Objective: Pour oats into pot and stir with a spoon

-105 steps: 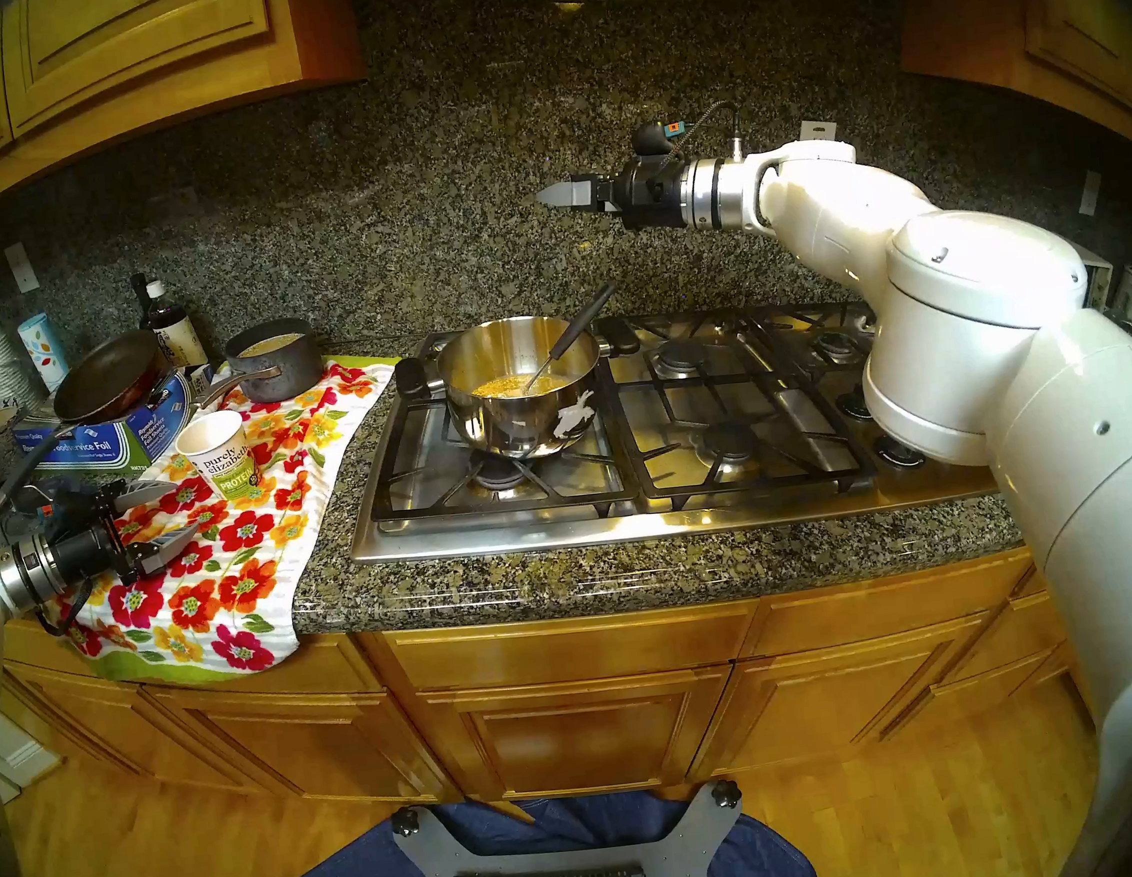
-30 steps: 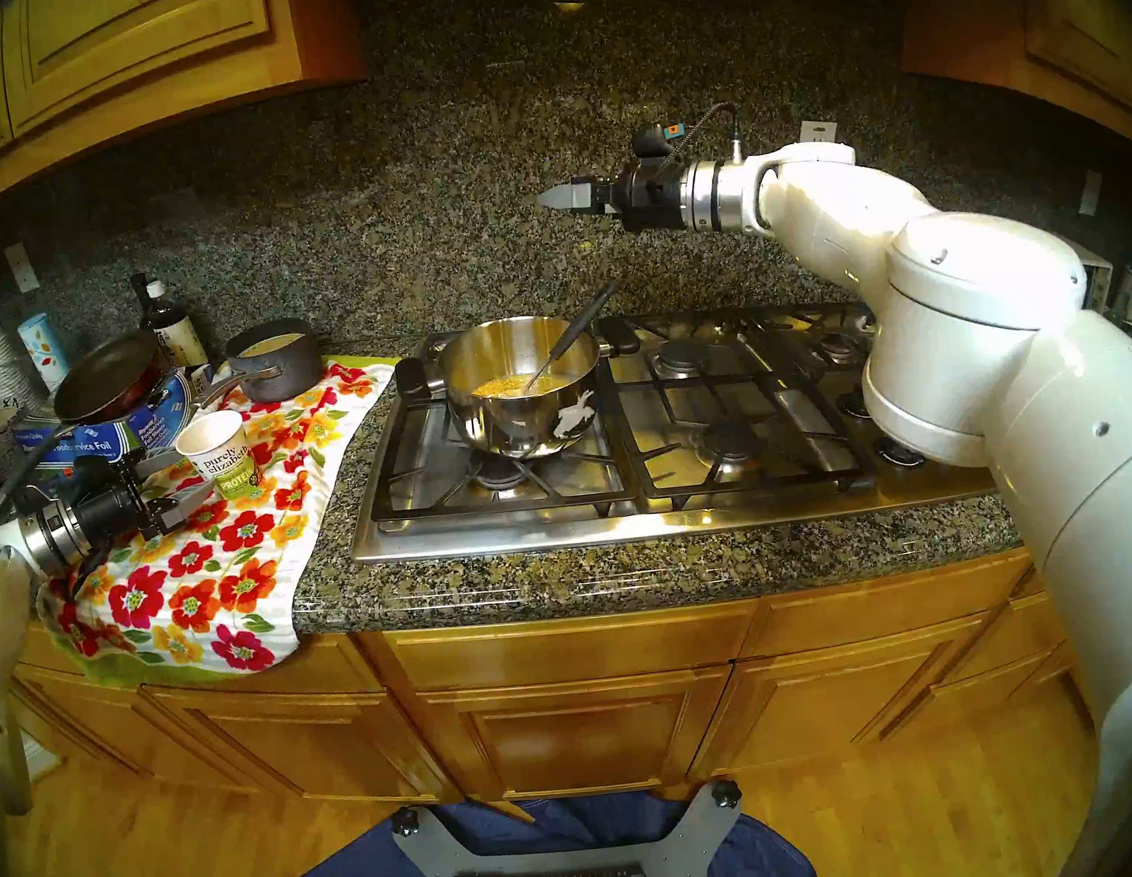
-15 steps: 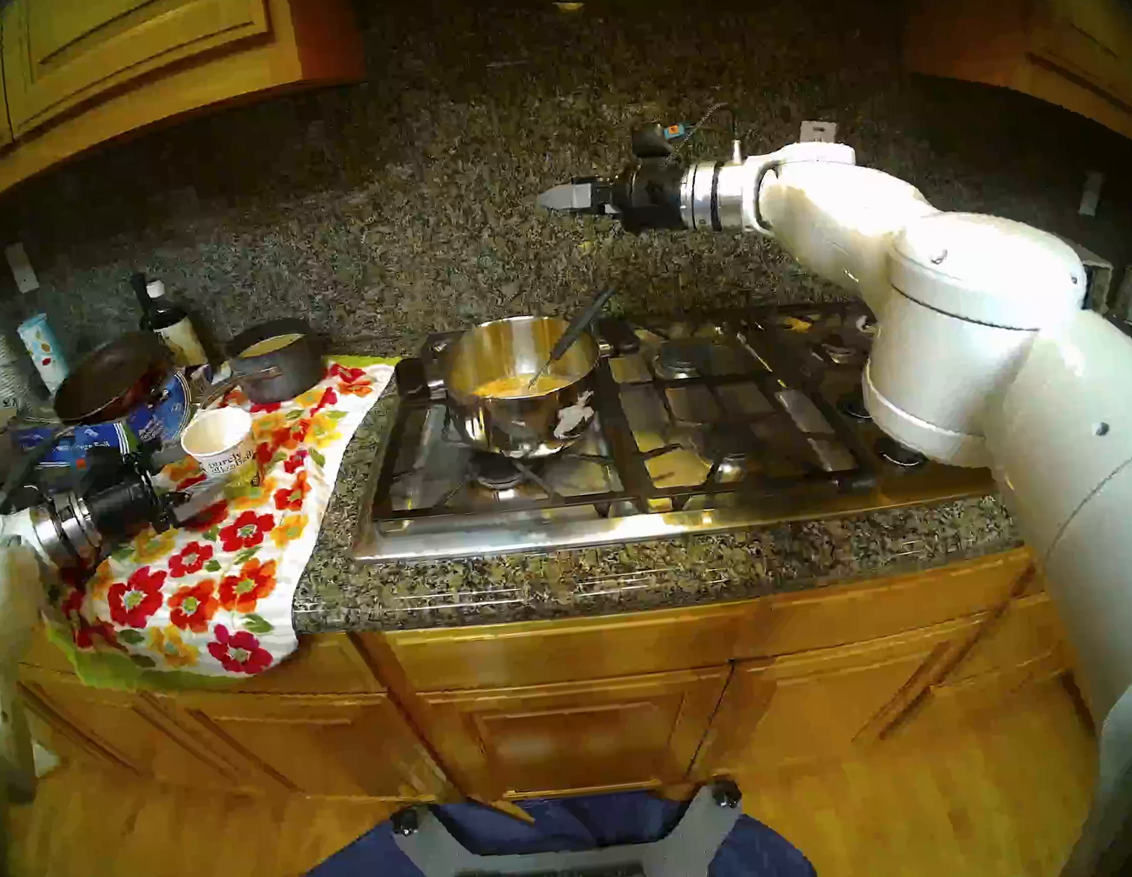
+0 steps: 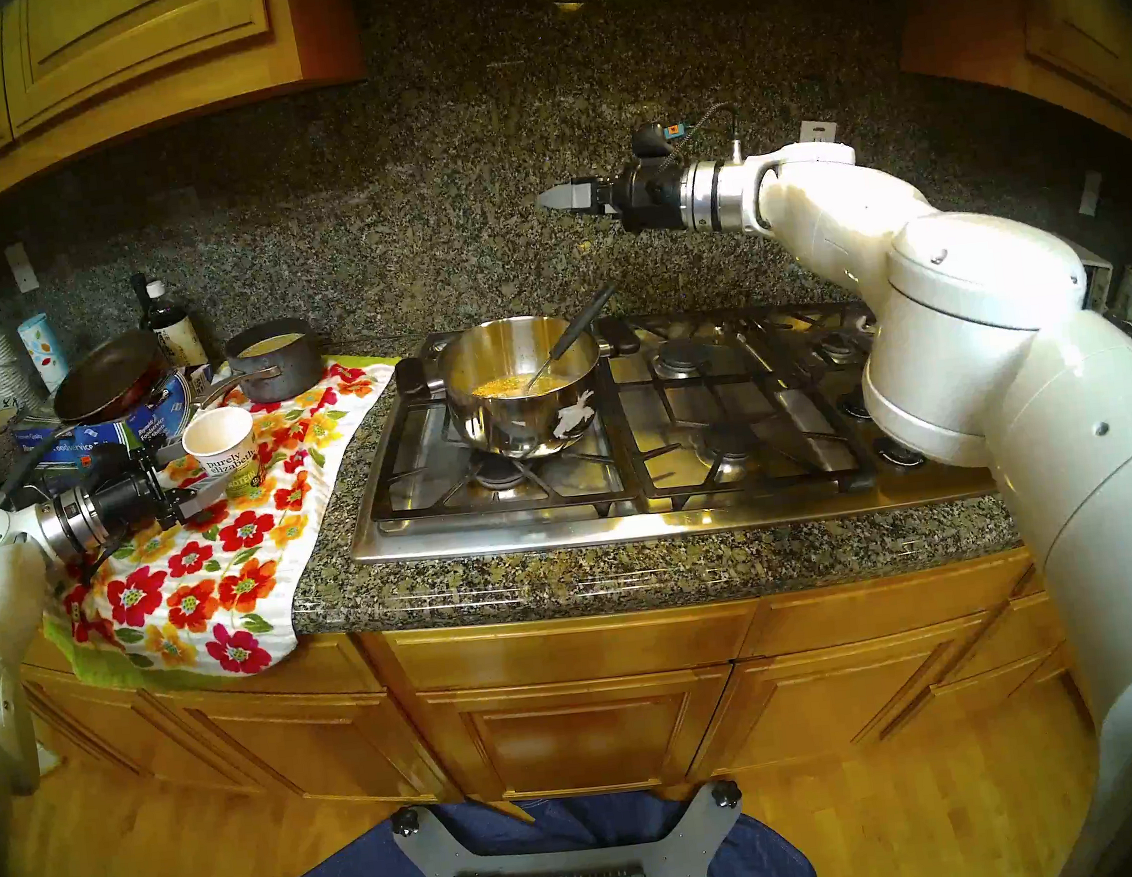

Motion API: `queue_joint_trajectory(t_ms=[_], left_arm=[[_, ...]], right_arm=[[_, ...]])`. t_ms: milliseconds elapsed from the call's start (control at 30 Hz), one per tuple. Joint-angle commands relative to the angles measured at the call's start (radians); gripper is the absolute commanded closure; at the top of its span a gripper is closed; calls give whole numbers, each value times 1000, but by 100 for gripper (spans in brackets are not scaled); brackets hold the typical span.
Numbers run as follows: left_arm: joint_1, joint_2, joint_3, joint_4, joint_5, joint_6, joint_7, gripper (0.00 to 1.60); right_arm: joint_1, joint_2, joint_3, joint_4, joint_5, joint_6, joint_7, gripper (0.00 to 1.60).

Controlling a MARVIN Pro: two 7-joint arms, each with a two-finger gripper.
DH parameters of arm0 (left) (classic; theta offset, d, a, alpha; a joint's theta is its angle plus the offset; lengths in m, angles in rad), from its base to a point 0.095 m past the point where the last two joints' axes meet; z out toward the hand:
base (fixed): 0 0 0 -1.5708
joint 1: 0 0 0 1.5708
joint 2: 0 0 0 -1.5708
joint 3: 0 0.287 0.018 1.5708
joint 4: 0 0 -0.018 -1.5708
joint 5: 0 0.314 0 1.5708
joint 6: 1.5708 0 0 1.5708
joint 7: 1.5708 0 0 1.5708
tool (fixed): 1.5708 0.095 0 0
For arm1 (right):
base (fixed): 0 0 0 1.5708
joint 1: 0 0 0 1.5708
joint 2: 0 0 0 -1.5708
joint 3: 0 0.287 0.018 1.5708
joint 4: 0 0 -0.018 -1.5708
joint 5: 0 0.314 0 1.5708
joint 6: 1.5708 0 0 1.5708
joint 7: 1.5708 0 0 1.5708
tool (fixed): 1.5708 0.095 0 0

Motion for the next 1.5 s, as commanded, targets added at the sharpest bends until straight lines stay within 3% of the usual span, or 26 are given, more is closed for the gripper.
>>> queue_joint_trajectory(t_ms=[0, 33, 100, 133, 167, 467, 800, 1467], left_arm=[[-43, -1, 10, 3, 6, -9, 1, 37], [-44, -1, 12, 5, 7, -9, 1, 59], [-46, -2, 14, 7, 7, -12, 1, 66], [-47, -2, 16, 8, 8, -14, 1, 83], [-48, -1, 18, 9, 9, -16, 1, 87], [-42, 3, 30, 7, 6, -26, 1, 84], [-34, 24, 30, -57, -6, -12, 1, 83], [2, 46, 7, -283, -25, 76, 1, 82]], right_arm=[[44, 1, 9, -3, 7, 3, 0, 0], [44, 1, 9, -3, 7, 3, 0, 0], [44, 1, 9, -3, 7, 3, -1, 0], [44, 1, 9, -3, 7, 3, -1, 0], [44, 1, 9, -3, 7, 3, -1, 0], [44, 1, 9, -3, 7, 4, -1, 0], [44, 1, 9, -3, 7, 3, 0, 0], [43, 1, 10, -3, 7, 2, 0, 0]])
